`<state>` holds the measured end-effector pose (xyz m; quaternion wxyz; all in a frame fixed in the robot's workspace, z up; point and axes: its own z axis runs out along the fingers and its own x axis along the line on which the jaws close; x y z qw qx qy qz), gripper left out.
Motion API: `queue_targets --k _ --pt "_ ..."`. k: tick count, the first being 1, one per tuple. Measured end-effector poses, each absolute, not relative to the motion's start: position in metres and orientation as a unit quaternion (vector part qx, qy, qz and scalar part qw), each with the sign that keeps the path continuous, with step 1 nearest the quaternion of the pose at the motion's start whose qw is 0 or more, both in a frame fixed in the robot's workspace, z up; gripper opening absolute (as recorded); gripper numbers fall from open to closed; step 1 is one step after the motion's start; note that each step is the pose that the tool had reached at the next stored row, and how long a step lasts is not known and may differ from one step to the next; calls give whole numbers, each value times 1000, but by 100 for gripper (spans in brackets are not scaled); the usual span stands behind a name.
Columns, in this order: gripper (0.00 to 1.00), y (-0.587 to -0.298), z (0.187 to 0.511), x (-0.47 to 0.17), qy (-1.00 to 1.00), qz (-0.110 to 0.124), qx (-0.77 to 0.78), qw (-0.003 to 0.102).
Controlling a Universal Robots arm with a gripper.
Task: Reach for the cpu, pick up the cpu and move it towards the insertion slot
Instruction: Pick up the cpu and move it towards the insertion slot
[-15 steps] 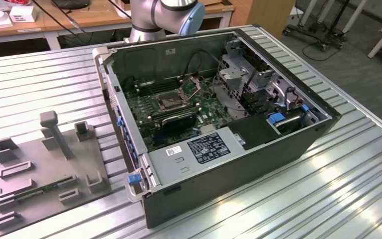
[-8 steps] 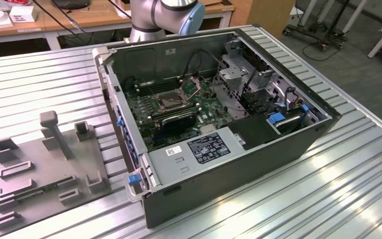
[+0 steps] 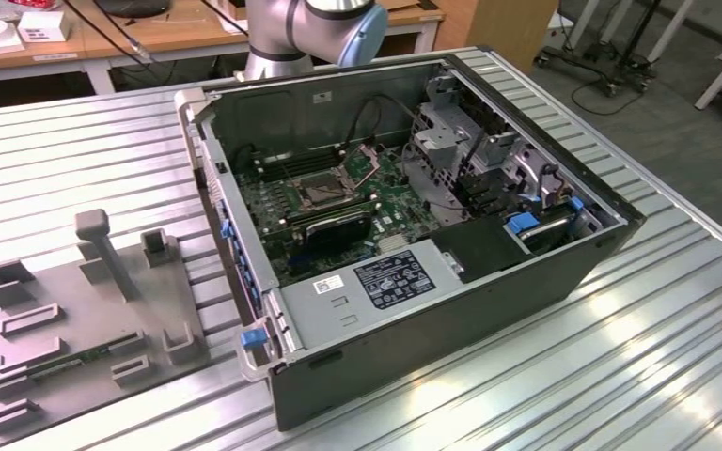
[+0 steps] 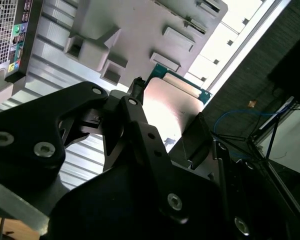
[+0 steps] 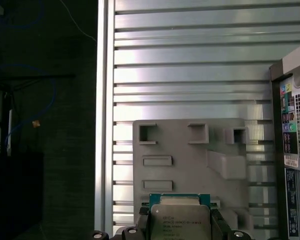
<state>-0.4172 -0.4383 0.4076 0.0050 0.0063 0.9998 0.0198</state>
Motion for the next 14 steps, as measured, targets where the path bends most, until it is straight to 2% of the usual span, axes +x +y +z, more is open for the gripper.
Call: queue_targets --k 14 --pt "55 -438 407 -407 1000 20 7 5"
